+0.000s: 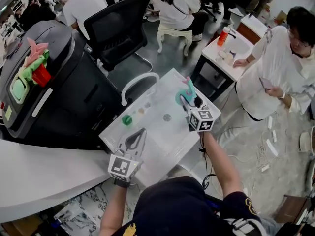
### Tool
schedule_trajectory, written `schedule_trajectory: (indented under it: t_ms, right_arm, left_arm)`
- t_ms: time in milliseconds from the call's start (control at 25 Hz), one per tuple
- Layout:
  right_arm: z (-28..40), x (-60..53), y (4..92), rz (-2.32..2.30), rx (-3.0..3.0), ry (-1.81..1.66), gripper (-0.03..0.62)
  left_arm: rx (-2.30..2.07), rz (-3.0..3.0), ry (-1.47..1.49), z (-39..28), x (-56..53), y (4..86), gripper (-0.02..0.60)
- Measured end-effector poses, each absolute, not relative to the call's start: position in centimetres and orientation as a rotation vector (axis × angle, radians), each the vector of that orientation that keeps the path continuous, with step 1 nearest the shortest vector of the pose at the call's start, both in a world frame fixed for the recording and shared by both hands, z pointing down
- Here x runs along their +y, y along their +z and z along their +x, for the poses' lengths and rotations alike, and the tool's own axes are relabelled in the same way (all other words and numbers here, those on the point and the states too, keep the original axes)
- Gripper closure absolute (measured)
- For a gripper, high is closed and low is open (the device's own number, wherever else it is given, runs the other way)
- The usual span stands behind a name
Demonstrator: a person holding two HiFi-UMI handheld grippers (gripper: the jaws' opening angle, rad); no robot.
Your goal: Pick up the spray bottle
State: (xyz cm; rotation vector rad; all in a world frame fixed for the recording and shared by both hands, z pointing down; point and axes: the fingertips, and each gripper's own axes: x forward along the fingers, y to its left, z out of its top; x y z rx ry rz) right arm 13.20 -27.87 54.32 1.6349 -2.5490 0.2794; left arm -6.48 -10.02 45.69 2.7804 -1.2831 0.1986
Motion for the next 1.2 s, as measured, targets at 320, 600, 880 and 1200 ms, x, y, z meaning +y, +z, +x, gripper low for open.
schedule_trajectory:
  t_ms: [320,600,880,1200]
  right_arm:
    - [13.9,-23.1,48.7,1.637,-2.631,0.253,0.312]
    - [13.6,-18.4,43.0,1.686,-2.712,0.243,0.313]
    - [14.7,-14.7,39.3,1.753,-2.772,0.306,0.313]
    - [16.5,-12.4,36.7,1.809,-2.821,0.327,0.315]
  left_arm:
    - [-1.229,2.835,0.201,-6.2,-9.4,44.9,0.565]
    - [-1.179,2.887,0.197,-5.9,-8.7,44.2,0.565]
    - [-1.177,2.904,0.194,-6.3,-8.4,43.4,0.565]
    - [-1.212,2.908,0.206,-7.2,-8.9,42.7,0.565]
